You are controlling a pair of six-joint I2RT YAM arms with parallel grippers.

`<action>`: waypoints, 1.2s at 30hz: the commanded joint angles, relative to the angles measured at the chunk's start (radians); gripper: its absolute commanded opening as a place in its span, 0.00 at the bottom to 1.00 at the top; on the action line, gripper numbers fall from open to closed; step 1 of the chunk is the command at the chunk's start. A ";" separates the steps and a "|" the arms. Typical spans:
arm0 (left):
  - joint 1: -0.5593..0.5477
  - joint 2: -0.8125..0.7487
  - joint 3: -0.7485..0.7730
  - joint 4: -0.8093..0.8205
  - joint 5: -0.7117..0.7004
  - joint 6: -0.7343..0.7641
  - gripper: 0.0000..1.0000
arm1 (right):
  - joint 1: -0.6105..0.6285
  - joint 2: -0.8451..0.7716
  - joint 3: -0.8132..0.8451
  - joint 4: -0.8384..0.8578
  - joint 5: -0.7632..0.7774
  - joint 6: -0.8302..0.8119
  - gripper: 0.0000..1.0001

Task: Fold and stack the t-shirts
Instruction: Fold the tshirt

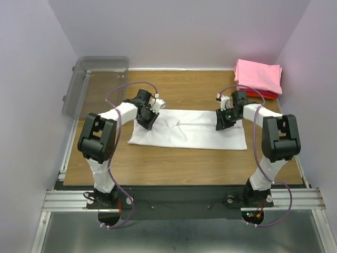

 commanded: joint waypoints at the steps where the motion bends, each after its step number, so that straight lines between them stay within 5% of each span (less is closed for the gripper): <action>1: 0.009 0.173 0.164 -0.001 -0.086 0.046 0.31 | 0.065 -0.073 -0.181 -0.107 -0.029 -0.087 0.26; 4: 0.018 0.304 0.473 -0.084 -0.140 0.073 0.31 | 0.142 -0.173 -0.153 -0.202 -0.114 -0.119 0.25; 7: 0.048 0.485 0.943 -0.199 -0.143 0.060 0.31 | 0.169 -0.211 -0.036 -0.305 -0.251 -0.103 0.29; 9: 0.063 0.508 1.055 -0.244 -0.105 0.029 0.34 | 0.155 -0.214 0.030 -0.330 -0.227 -0.093 0.31; 12: 0.071 0.414 0.971 -0.218 -0.033 -0.003 0.36 | 0.109 -0.207 0.087 -0.328 -0.168 -0.113 0.32; 15: 0.055 0.265 0.726 -0.117 0.096 -0.026 0.38 | 0.100 -0.146 0.090 -0.324 -0.097 -0.148 0.32; 20: 0.002 0.194 0.511 -0.014 0.180 -0.101 0.40 | 0.101 -0.047 0.060 -0.285 -0.185 -0.115 0.28; 28: -0.023 0.284 0.512 0.008 0.217 -0.138 0.39 | 0.126 -0.004 -0.017 -0.204 -0.291 -0.038 0.28; 36: -0.023 0.476 0.739 -0.086 0.147 -0.115 0.38 | 0.250 0.052 -0.079 -0.163 -0.334 0.040 0.26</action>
